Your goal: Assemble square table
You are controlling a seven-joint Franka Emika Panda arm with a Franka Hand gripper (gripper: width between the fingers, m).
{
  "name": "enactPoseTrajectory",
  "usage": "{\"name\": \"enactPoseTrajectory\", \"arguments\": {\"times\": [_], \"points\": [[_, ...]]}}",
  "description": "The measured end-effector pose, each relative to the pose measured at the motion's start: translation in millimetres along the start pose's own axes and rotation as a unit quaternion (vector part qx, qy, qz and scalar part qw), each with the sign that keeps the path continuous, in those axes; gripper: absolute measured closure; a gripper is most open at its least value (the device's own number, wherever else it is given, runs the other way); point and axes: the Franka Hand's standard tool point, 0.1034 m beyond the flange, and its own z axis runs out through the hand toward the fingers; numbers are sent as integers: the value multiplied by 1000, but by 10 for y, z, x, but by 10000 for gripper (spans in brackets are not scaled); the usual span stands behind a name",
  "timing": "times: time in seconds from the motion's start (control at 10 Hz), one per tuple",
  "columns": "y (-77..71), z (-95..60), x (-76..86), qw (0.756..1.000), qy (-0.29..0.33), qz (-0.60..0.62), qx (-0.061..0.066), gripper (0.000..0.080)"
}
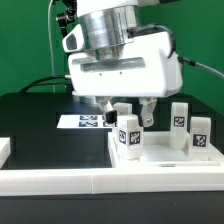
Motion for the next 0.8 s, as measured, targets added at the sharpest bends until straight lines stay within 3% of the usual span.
{"name": "enactPoseTrajectory", "arguments": {"times": [0.4,0.5,0.6,0.8], "points": [[11,11,7,988,1,-157,0,150],[10,13,4,981,3,-192,-5,150],[-9,16,-1,960,14,-277,-28,150],[-63,29,-18,920,30,-387,-45,150]]}}
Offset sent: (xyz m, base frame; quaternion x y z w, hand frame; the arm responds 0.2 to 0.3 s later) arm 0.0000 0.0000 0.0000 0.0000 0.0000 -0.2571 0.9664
